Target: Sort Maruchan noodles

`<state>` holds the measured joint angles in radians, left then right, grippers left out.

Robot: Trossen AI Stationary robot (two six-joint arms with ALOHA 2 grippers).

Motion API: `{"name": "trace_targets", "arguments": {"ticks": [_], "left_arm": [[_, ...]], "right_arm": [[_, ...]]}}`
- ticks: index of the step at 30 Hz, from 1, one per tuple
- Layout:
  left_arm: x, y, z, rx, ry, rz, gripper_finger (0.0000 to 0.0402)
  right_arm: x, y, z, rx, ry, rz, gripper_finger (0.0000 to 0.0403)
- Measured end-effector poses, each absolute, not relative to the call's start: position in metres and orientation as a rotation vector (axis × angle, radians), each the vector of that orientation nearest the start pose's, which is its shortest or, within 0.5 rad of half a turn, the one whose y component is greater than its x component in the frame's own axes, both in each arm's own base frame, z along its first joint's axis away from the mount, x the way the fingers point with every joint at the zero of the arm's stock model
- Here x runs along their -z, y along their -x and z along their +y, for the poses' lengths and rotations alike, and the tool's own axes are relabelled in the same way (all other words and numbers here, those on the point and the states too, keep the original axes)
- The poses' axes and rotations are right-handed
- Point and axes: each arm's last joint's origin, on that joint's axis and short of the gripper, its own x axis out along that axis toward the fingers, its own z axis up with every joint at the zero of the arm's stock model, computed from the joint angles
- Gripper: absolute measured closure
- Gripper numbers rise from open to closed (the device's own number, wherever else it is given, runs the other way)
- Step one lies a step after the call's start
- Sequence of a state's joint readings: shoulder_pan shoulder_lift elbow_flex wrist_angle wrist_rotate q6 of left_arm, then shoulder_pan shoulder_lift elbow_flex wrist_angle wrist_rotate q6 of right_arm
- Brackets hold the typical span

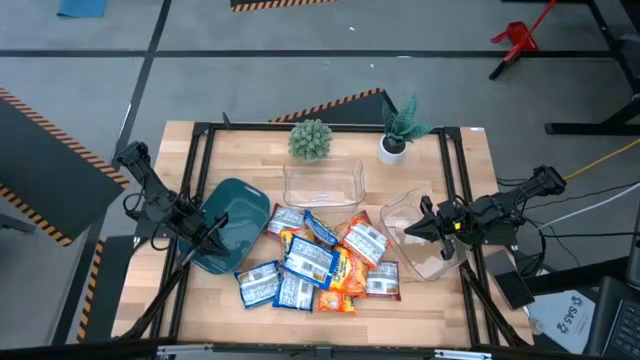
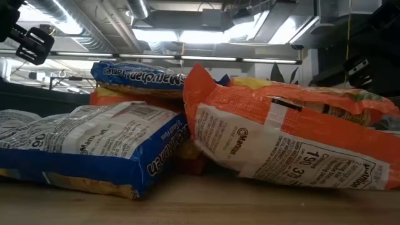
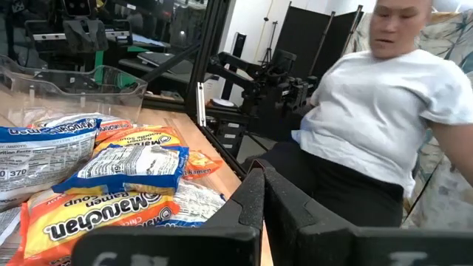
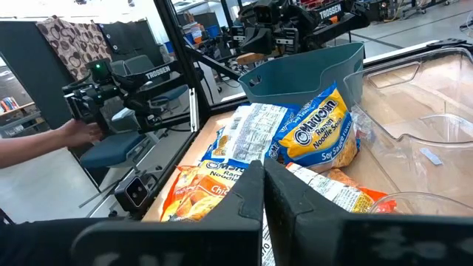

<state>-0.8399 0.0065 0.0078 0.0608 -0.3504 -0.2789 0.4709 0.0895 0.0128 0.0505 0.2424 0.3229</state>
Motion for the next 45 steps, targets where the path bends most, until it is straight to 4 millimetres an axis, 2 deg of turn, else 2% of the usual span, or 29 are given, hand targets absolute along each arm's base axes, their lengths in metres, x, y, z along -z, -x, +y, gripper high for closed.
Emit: {"name": "trace_targets", "arguments": {"ticks": [5, 8, 12, 14, 17, 20, 24, 28, 32, 35, 40, 43, 45], "left_arm": [[-0.171, -0.071, -0.065, 0.494, 0.298, 0.014, 0.0401], [-0.172, -0.072, -0.064, 0.467, 0.153, -0.028, 0.0401], [-0.18, -0.072, -0.06, 0.335, 0.073, -0.126, 0.0401], [-0.185, -0.072, -0.058, 0.283, 0.06, -0.177, 0.0401], [-0.193, -0.071, -0.055, 0.225, 0.051, -0.243, 0.0401], [-0.203, -0.069, -0.051, 0.161, 0.122, -0.327, 0.0401], [-0.214, -0.065, -0.045, 0.124, 0.223, -0.423, 0.0401], [-0.223, -0.061, -0.04, 0.093, 0.288, -0.506, 0.0401], [-0.223, -0.061, -0.038, 0.058, 0.353, -0.496, 0.0401], [-0.223, -0.061, -0.038, 0.045, 0.387, -0.489, 0.0401], [-0.232, -0.058, -0.029, -0.054, 0.542, -0.526, 0.0401], [-0.231, -0.058, -0.026, -0.15, 0.545, -0.504, 0.0401], [-0.231, -0.058, -0.025, -0.171, 0.546, -0.506, 0.0401]], "right_arm": [[-0.166, -0.094, 0.04, -0.222, -0.312, 0.061, 0.0403], [-0.166, -0.094, 0.04, -0.222, -0.32, 0.06, 0.0403], [-0.168, -0.094, 0.04, -0.219, -0.513, 0.061, 0.0403], [-0.171, -0.094, 0.038, -0.168, -0.551, 0.016, 0.0403], [-0.18, -0.094, 0.035, -0.086, -0.711, -0.092, 0.0403], [-0.187, -0.093, 0.03, 0.017, -0.78, -0.202, 0.0403], [-0.188, -0.092, 0.028, 0.085, -0.787, -0.233, 0.0403], [-0.188, -0.092, 0.028, 0.089, -0.736, -0.232, 0.0403], [-0.197, -0.091, 0.027, 0.101, -0.636, -0.279, 0.0394], [-0.217, -0.086, 0.025, 0.096, -0.547, -0.303, 0.0364], [-0.261, -0.086, 0.025, 0.098, -0.413, -0.276, 0.0275], [-0.289, -0.095, 0.03, 0.111, -0.31, -0.245, 0.0221], [-0.303, -0.11, 0.037, 0.137, -0.23, -0.191, 0.0192]]}}
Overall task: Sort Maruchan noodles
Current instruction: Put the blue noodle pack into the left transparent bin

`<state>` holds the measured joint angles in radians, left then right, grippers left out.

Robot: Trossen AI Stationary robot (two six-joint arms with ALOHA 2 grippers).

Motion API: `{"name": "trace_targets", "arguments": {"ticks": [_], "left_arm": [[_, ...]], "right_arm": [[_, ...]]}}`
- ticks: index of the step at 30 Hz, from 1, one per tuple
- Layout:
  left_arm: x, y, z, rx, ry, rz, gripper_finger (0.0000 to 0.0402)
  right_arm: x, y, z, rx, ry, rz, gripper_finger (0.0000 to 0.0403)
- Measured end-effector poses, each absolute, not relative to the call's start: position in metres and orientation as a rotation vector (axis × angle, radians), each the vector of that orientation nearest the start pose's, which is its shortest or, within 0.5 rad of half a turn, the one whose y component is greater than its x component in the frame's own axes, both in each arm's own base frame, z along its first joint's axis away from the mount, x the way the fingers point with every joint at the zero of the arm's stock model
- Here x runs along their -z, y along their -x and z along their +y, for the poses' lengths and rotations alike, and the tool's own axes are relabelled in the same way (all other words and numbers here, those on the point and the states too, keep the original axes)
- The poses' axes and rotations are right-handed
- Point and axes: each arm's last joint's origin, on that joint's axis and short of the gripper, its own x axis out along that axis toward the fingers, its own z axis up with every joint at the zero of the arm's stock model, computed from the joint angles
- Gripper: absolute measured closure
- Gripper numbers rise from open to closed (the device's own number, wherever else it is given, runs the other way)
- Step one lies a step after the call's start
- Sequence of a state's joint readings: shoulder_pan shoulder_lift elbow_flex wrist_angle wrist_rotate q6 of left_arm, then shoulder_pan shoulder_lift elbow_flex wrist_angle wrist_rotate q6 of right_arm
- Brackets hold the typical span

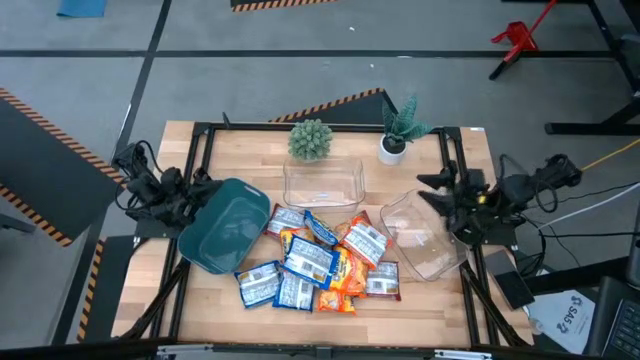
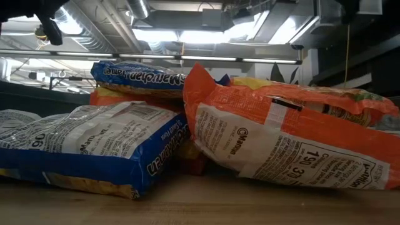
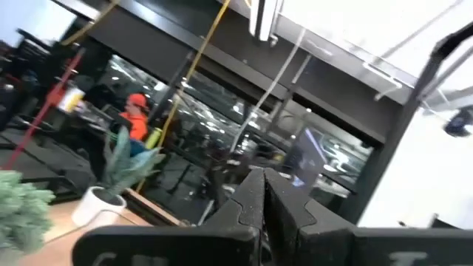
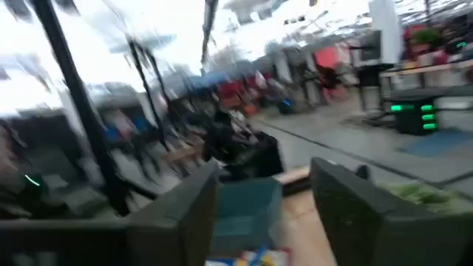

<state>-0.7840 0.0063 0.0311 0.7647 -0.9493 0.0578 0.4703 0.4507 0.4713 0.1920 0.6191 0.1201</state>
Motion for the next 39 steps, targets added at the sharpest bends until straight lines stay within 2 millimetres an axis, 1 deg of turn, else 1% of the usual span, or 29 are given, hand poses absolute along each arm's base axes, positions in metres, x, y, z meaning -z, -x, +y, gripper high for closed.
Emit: {"name": "trace_targets", "arguments": {"ticks": [2, 4, 6, 9, 11, 14, 17, 20, 22, 24, 27, 33, 37, 39], "left_arm": [[-0.232, -0.059, -0.025, -0.172, 0.535, -0.513, 0.0401], [-0.232, -0.059, -0.024, -0.167, 0.524, -0.526, 0.0401], [-0.232, -0.06, -0.023, -0.176, 0.518, -0.532, 0.0401], [-0.231, -0.061, -0.023, -0.18, 0.476, -0.528, 0.039], [-0.231, -0.062, -0.025, -0.147, 0.444, -0.529, 0.0376], [-0.231, -0.063, -0.027, -0.071, 0.406, -0.542, 0.0352], [-0.231, -0.063, -0.029, -0.025, 0.382, -0.549, 0.0326], [-0.231, -0.063, -0.03, 0.01, 0.361, -0.551, 0.0301], [-0.23, -0.063, -0.031, 0.017, 0.351, -0.55, 0.0288], [-0.23, -0.064, -0.031, 0.013, 0.335, -0.545, 0.0277], [-0.23, -0.064, -0.031, 0.014, 0.326, -0.542, 0.0264], [-0.23, -0.064, -0.032, 0.045, 0.314, -0.549, 0.0252], [-0.23, -0.064, -0.033, 0.055, 0.308, -0.546, 0.0246], [-0.23, -0.064, -0.033, 0.055, 0.308, -0.546, 0.0245]], "right_arm": [[-0.312, -0.132, 0.048, 0.145, -0.15, -0.091, 0.0171], [-0.318, -0.158, 0.062, 0.152, -0.079, 0.026, 0.0159], [-0.316, -0.186, 0.075, 0.18, -0.006, 0.158, 0.0154], [-0.305, -0.228, 0.097, 0.189, 0.077, 0.361, 0.0153], [-0.298, -0.257, 0.111, 0.207, 0.105, 0.461, 0.0153], [-0.277, -0.293, 0.13, 0.243, 0.14, 0.623, 0.0152], [-0.261, -0.324, 0.145, 0.276, 0.149, 0.715, 0.0152], [-0.25, -0.349, 0.158, 0.292, 0.135, 0.74, 0.0152], [-0.246, -0.362, 0.164, 0.306, 0.122, 0.738, 0.0152], [-0.243, -0.372, 0.165, 0.344, 0.107, 0.724, 0.0152], [-0.236, -0.381, 0.155, 0.401, 0.05, 0.723, 0.0152], [-0.227, -0.388, 0.13, 0.463, -0.147, 0.791, 0.0152], [-0.219, -0.394, 0.123, 0.468, -0.215, 0.822, 0.0152], [-0.21, -0.394, 0.121, 0.486, -0.212, 0.865, 0.0152]]}}
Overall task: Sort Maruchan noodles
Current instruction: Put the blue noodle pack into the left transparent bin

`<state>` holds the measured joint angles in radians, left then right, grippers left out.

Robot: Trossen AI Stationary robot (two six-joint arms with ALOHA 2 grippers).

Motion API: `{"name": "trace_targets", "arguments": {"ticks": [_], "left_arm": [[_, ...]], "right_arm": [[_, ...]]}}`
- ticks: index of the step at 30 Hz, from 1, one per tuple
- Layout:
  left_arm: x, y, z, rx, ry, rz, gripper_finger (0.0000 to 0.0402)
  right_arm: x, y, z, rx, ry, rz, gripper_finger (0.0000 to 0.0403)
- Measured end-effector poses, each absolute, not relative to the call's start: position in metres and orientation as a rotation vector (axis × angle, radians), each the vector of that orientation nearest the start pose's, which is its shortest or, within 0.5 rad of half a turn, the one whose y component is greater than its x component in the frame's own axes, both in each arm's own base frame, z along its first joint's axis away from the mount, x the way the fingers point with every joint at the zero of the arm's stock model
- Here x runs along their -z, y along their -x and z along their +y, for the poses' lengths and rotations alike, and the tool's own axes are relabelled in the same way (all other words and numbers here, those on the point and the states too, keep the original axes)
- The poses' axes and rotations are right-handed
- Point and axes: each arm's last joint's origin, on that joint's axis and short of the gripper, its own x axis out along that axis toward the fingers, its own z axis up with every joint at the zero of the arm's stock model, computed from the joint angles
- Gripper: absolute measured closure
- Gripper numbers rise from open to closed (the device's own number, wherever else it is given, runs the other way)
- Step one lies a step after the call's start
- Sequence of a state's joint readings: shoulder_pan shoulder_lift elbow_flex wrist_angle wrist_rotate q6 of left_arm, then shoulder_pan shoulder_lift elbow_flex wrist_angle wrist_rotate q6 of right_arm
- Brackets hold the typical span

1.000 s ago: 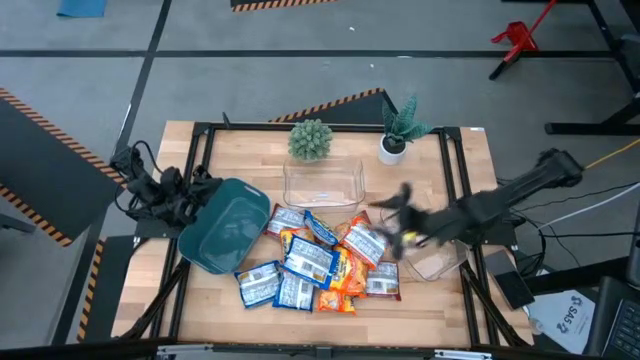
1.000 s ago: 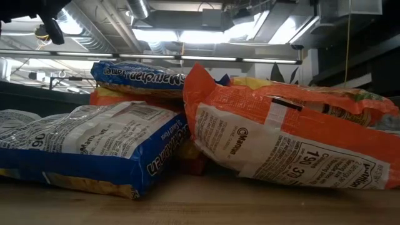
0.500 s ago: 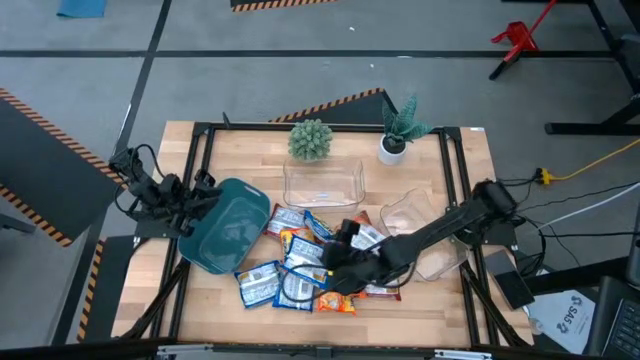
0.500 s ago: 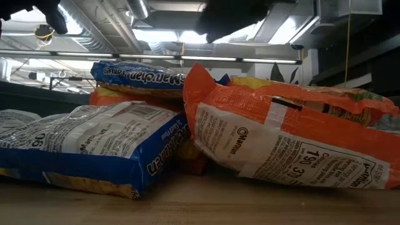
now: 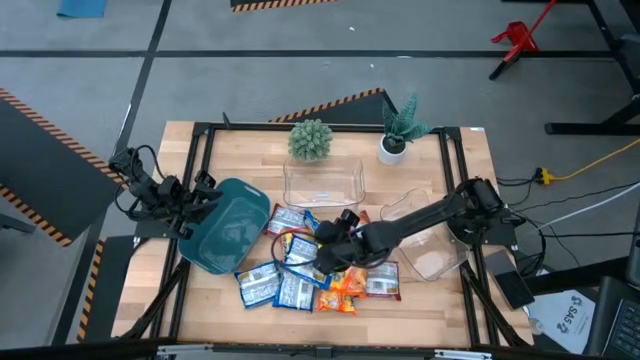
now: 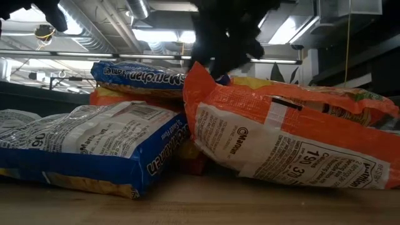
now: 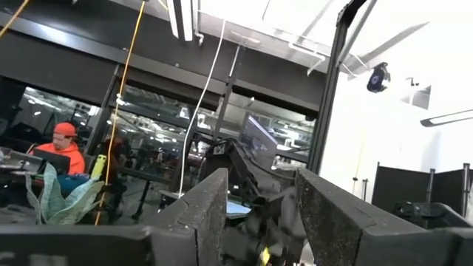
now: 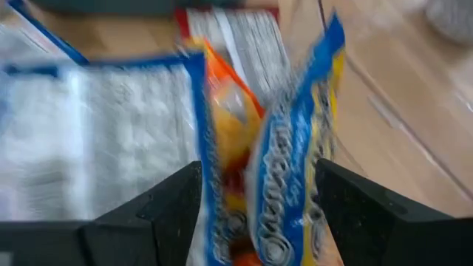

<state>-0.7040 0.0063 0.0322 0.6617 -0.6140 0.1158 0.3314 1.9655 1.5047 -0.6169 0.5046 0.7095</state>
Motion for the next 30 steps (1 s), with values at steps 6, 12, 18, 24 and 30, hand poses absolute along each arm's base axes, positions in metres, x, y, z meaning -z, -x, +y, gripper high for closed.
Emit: {"name": "trace_targets", "arguments": {"ticks": [6, 12, 18, 24, 30], "left_arm": [[-0.229, -0.064, -0.032, 0.047, 0.313, -0.543, 0.0244], [-0.229, -0.064, -0.032, 0.03, 0.322, -0.537, 0.0244], [-0.229, -0.064, -0.032, 0.031, 0.322, -0.536, 0.0244], [-0.229, -0.065, -0.032, 0.03, 0.322, -0.535, 0.0244], [-0.229, -0.065, -0.032, 0.023, 0.323, -0.532, 0.0244]], "right_arm": [[-0.187, -0.401, 0.12, 0.527, -0.186, 0.891, 0.0152], [-0.171, -0.402, 0.117, 0.562, -0.165, 0.939, 0.0153], [-0.168, -0.393, 0.114, 0.666, -0.194, 0.982, 0.0196], [-0.169, -0.391, 0.113, 0.688, -0.213, 0.984, 0.0323], [-0.174, -0.391, 0.114, 0.684, -0.22, 0.974, 0.0386]]}}
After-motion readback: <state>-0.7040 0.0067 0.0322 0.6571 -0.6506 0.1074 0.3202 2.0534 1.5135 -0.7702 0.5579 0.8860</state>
